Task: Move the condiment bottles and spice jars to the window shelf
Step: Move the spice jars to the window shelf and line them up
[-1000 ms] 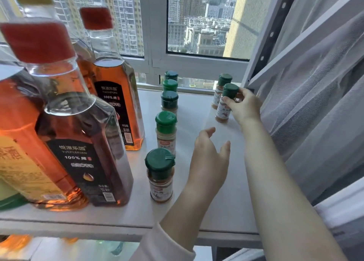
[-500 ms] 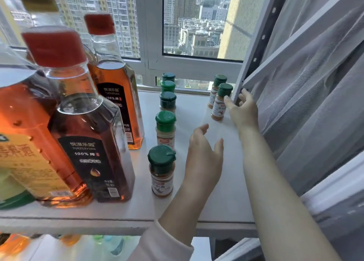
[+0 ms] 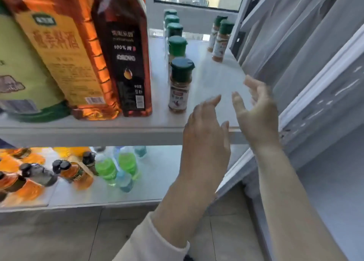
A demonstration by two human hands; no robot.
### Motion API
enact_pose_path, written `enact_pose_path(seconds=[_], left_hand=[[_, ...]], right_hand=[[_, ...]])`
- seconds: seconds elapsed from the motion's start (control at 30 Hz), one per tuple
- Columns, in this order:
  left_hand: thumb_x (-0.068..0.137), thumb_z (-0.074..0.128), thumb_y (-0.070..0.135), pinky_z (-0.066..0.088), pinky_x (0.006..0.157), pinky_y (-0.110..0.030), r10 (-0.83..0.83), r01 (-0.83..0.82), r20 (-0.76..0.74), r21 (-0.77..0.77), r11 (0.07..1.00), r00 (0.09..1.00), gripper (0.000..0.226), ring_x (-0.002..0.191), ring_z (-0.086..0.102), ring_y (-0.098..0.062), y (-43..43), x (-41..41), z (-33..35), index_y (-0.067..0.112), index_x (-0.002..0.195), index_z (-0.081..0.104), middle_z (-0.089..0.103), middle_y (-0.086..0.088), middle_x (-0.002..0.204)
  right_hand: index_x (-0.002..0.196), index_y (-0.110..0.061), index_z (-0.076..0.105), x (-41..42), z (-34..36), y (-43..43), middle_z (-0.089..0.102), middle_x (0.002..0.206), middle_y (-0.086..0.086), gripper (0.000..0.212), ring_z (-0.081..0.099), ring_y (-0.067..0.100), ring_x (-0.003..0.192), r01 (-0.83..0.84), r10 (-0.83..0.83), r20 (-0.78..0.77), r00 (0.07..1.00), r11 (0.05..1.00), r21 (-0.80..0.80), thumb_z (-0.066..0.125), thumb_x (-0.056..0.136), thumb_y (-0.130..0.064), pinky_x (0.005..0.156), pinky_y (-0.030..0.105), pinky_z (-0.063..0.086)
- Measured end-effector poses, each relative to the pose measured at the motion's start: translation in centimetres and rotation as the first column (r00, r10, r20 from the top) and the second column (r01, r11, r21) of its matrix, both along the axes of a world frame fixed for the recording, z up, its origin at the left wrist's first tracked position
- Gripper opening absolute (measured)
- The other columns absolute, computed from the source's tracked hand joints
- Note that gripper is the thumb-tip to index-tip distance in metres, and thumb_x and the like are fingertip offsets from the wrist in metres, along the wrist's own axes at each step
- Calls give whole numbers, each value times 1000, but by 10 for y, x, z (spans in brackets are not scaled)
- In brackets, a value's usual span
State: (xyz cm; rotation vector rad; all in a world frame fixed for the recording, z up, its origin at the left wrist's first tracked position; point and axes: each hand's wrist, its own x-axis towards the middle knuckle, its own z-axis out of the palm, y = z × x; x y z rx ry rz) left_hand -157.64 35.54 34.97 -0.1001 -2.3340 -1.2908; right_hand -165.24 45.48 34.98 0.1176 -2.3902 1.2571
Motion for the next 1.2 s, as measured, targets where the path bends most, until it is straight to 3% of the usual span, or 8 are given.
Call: enact_pose_path(seconds=[0.1,0.23,0.5,0.6,0.73,0.83,1.1,1.2], left_hand=[[86,46,9,34,103,-28,43,-49,-105,-64,997,994,42,121,48,-23,-7,33,-21,8,128,45,54,-12,127],[83,38,16,41,100,-41,62,-71,-66,-154,986,996,44,122,50,-26,-20,79,-64,14,127,42,54,-10,129],[80,50,14,44,95,-47,220,-112,196,-451,885,956,37,109,59,-28,-70,204,-181,11,115,57,62,-8,119],[78,55,10,41,99,-49,269,-120,265,-469,875,926,37,112,58,-28,-93,241,-209,9,115,58,63,-9,117],[71,70,-2,39,97,-52,315,-116,371,-469,875,874,43,110,60,-31,-126,293,-244,6,112,60,64,-11,114],[69,74,-2,42,95,-50,333,-138,395,-446,885,856,45,108,61,-30,-150,319,-282,7,111,60,65,-9,112],[71,65,10,50,83,-46,318,-66,554,-427,902,769,34,94,66,-28,-206,346,-465,8,105,64,69,-6,99],[78,68,9,43,89,-40,309,-27,699,-383,923,645,39,101,62,-29,-227,346,-550,9,116,58,65,-8,107]], right_hand=[[129,-11,49,48,-12,-1,52,131,2,42,47,14,124,-23,25,-48,999,999,38,54,90,-27,107,27,36],[125,-7,52,110,-52,0,55,122,6,42,53,20,115,-34,42,-103,994,997,72,50,88,-27,99,29,42],[123,-9,55,250,-189,4,55,118,5,36,47,8,107,-175,130,330,935,978,112,59,87,-16,94,15,35],[123,-10,55,289,-218,-6,55,120,5,38,48,10,111,-230,145,424,894,960,159,62,86,-11,93,4,26],[127,-14,52,337,-246,-36,52,124,2,39,52,15,111,-313,158,578,801,933,179,60,88,-15,85,8,29],[128,-12,52,357,-279,-60,52,124,2,42,48,9,111,-402,210,631,746,899,176,62,87,-13,90,-1,24],[131,-13,49,333,-448,-108,51,127,1,49,48,17,120,-627,256,738,624,727,278,66,84,-16,97,18,32],[134,-15,45,318,-531,-122,48,130,0,52,44,15,123,-696,271,771,576,656,290,64,86,-20,96,18,31]])
